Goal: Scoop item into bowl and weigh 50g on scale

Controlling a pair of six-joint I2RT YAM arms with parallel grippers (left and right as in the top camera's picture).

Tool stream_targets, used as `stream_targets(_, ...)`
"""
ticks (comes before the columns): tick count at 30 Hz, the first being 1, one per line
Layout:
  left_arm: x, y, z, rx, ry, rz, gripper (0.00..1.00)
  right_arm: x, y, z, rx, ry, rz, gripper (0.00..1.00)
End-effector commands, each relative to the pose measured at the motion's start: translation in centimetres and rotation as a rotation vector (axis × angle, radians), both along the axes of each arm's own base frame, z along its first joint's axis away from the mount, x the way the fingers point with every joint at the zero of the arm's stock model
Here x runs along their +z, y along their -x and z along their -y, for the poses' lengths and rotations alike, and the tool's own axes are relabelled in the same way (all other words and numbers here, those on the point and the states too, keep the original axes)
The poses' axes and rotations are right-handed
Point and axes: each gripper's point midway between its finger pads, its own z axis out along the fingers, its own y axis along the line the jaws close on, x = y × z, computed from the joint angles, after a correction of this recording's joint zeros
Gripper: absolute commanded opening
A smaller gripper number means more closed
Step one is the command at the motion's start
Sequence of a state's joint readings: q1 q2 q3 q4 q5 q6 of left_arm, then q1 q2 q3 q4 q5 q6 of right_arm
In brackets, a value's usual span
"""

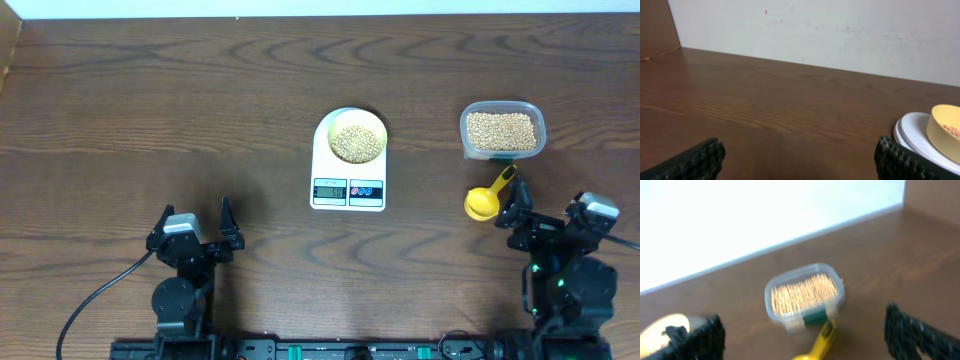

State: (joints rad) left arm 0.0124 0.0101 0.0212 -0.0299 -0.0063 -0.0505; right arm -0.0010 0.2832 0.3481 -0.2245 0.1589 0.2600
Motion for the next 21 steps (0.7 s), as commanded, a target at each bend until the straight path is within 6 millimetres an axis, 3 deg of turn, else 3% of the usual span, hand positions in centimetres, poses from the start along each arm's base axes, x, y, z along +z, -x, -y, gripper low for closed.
stream_targets(1,-1.7,0.1,-0.5,0.025,-0.014,-0.055,0.98,0.1,-0.2,-0.5,0.014,-0.012,0.117,0.99)
stream_targets(14,-1.7,0.1,-0.5,0.025,-0.014,-0.055,0.97,-2.6,0.4,-1.2,0.053,0.061,0.237,0.99)
stream_targets(21,-1.7,0.1,-0.5,0.025,-0.014,-0.055,0.98,-3.6,0.2,-2.1,0.114,0.197,0.192,0.99)
